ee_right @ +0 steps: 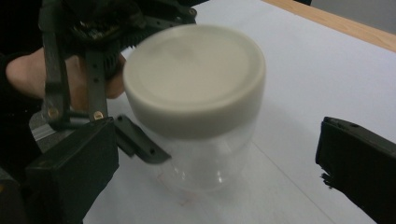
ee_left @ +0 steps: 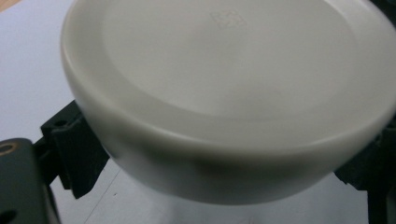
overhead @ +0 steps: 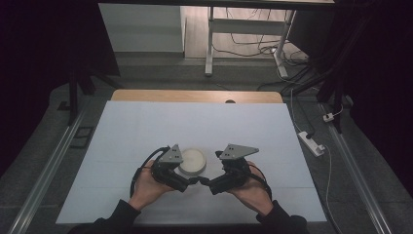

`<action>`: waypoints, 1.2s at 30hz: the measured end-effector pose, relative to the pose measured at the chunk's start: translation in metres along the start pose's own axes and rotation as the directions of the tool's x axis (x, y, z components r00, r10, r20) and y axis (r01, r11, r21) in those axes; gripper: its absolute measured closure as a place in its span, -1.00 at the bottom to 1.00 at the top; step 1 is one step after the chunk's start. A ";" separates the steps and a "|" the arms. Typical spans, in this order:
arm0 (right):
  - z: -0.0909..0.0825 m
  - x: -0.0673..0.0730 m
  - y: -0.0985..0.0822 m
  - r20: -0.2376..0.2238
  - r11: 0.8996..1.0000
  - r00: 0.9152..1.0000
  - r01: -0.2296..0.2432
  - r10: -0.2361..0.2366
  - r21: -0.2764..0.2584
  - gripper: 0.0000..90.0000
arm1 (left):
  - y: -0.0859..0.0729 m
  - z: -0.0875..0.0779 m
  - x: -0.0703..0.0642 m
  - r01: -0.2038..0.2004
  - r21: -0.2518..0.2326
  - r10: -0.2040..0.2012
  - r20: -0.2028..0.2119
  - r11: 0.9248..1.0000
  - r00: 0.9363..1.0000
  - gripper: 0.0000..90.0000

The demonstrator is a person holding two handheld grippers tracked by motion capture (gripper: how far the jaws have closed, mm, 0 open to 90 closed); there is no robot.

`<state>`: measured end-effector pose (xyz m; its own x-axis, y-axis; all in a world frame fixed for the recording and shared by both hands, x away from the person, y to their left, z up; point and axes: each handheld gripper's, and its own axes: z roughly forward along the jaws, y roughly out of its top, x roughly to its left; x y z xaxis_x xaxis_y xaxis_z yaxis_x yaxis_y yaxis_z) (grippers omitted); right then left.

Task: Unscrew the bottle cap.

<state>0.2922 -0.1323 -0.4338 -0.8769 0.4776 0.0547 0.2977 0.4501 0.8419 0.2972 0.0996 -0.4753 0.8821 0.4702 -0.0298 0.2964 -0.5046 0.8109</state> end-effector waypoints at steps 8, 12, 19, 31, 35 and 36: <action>0.022 0.004 0.013 -0.005 1.000 1.000 0.011 -0.011 -0.003 -1.00 | 0.000 0.001 -0.002 -0.009 0.004 0.009 -0.005 1.000 1.000 -0.84; 0.031 0.004 0.013 -0.005 1.000 1.000 0.006 -0.006 -0.006 -1.00 | 0.001 0.002 -0.002 -0.007 0.005 0.007 -0.004 1.000 1.000 -0.84; 0.040 0.005 0.013 -0.011 1.000 1.000 0.011 -0.011 -0.020 -0.93 | 0.002 0.005 -0.003 -0.004 0.007 0.004 0.003 1.000 1.000 -0.84; 0.038 0.003 0.014 -0.066 0.999 0.997 0.036 -0.038 -0.028 -0.85 | 0.002 0.002 0.000 -0.036 -0.002 0.036 0.065 0.999 0.997 -0.84; 0.036 -0.001 0.014 -0.130 0.998 0.990 0.054 -0.057 -0.024 -0.85 | 0.002 0.000 0.003 -0.074 -0.001 0.073 0.128 0.997 0.989 -0.84; 0.035 -0.003 0.014 -0.155 0.998 0.986 0.064 -0.066 -0.020 -0.84 | 0.001 0.000 0.003 -0.080 -0.003 0.080 0.149 0.997 0.986 -0.84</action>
<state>0.3123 -0.1005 -0.4409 -0.9427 0.3237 0.0814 0.2333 0.4646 0.8543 0.3004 0.1005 -0.4742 0.9475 0.3155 -0.0519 0.2237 -0.5381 0.8127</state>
